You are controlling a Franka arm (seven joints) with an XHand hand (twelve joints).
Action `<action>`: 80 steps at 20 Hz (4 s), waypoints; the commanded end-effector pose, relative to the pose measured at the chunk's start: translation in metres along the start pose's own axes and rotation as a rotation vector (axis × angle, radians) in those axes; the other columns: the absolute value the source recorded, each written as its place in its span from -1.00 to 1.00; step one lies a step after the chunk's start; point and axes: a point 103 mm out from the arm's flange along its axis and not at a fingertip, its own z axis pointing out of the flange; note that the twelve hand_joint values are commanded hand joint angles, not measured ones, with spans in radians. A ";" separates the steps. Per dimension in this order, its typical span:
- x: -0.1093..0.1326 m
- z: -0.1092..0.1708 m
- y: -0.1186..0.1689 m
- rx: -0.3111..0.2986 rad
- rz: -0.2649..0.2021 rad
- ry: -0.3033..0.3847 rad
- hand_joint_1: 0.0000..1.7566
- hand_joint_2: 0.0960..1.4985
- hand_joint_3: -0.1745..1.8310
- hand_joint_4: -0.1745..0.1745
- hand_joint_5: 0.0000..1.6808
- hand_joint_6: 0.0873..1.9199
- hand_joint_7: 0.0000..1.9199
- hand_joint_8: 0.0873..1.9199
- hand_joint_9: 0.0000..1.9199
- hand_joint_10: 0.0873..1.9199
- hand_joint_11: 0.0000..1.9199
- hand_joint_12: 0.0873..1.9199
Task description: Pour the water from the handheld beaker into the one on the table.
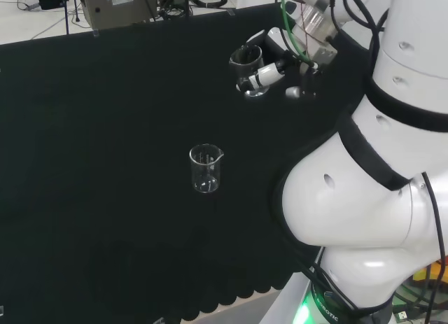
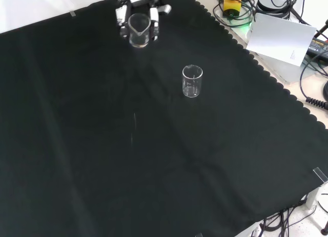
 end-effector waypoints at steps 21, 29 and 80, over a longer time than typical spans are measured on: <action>0.069 0.042 -0.076 0.363 -0.057 -0.432 0.34 -0.09 -0.40 0.36 0.74 -0.84 0.87 -1.00 0.90 -1.00 0.62 -0.51; 0.079 0.054 -0.069 0.459 -0.030 -0.567 0.34 -0.11 -0.38 0.19 0.73 -0.83 0.87 -1.00 0.90 -1.00 0.62 -0.52; 0.127 0.071 -0.062 0.646 -0.071 -1.064 0.35 -0.11 -0.37 0.06 0.72 -0.80 0.86 -1.00 0.90 -1.00 0.62 -0.54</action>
